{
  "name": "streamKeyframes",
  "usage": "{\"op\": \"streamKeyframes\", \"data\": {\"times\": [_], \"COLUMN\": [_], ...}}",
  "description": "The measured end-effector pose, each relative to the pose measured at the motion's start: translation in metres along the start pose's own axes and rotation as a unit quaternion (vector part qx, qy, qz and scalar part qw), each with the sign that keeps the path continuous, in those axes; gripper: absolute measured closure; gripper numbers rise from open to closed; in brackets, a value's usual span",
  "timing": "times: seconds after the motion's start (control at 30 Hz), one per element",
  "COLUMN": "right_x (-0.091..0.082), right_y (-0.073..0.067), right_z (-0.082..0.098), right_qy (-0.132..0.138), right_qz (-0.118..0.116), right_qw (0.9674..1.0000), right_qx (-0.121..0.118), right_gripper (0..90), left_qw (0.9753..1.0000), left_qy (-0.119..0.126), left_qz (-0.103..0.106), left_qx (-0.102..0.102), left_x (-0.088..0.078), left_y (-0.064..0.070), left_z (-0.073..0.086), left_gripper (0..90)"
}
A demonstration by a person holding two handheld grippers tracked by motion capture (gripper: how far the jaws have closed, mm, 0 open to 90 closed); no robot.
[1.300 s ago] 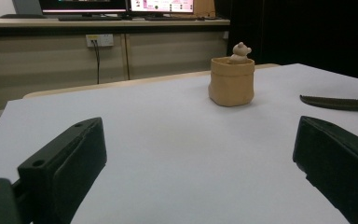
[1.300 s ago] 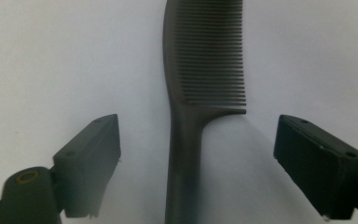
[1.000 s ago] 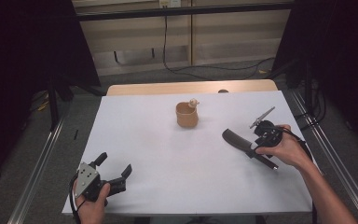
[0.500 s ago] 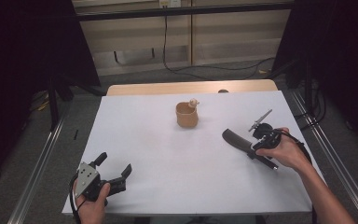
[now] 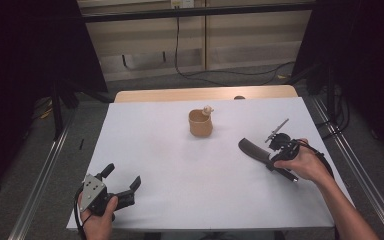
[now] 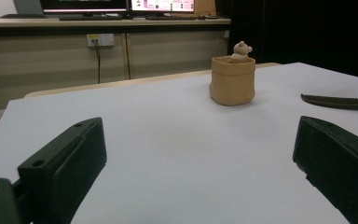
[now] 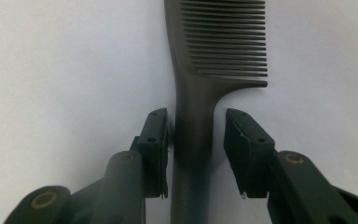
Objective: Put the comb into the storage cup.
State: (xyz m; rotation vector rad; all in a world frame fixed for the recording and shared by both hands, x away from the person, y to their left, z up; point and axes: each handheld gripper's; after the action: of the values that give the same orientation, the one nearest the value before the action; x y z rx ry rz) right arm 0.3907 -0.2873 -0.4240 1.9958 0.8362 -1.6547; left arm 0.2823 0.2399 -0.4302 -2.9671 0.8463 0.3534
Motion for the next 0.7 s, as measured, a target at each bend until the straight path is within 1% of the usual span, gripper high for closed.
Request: {"op": "streamKeyframes", "data": {"times": [0.17, 0.27, 0.33, 0.43, 0.47, 0.5, 0.57, 0.7], "right_x": [0.0002, 0.0001, 0.0001, 0.0001, -0.0001, -0.0001, -0.0002, -0.0004], "right_y": [-0.0021, -0.0016, -0.0014, -0.0015, -0.0018, -0.0018, -0.0013, -0.0025], "right_z": [-0.002, -0.0021, -0.0027, -0.0036, -0.004, -0.0044, -0.0053, -0.006], "right_qy": [-0.007, -0.007, -0.009, -0.012, -0.013, -0.015, -0.017, -0.019], "right_qz": [0.008, 0.007, 0.009, 0.013, 0.013, 0.016, 0.017, 0.02], "right_qw": [0.9999, 0.9999, 0.9999, 0.9998, 0.9998, 0.9998, 0.9997, 0.9996], "right_qx": [-0.007, -0.004, -0.006, -0.004, 0.002, -0.002, 0.002, 0.006], "right_gripper": [61.8, 63.8, 65.3, 66.9, 67.9, 69.0, 72.5, 72.8], "left_qw": [1.0, 1.0, 1.0, 1.0, 1.0, 1.0, 1.0, 1.0], "left_qy": [-0.002, 0.0, 0.0, -0.001, -0.001, -0.001, -0.002, -0.002], "left_qz": [0.001, -0.002, -0.002, -0.003, -0.003, -0.002, -0.002, -0.002], "left_qx": [0.003, 0.004, 0.003, 0.003, 0.004, 0.003, 0.004, 0.002], "left_x": [0.0004, 0.0001, -0.0001, 0.0001, 0.0001, 0.0002, 0.0003, 0.0], "left_y": [0.0001, 0.0003, 0.0002, -0.0001, -0.0001, 0.0, -0.0003, -0.0002], "left_z": [0.0, -0.0004, -0.0004, -0.0002, -0.0002, -0.0002, -0.0002, -0.0001], "left_gripper": [2.8, 2.8, 2.8, 2.8, 2.8, 2.9, 2.8, 2.8]}}
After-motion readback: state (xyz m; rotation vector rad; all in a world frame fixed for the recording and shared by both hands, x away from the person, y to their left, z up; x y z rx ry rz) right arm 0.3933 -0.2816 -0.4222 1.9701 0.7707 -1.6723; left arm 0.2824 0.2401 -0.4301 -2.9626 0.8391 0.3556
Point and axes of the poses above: each handheld gripper's, and its own axes: x roughly forward along the jaws, z roughly out of its underside, y roughly to its right, and after that the axes turned 3 degrees about -y, right-handed
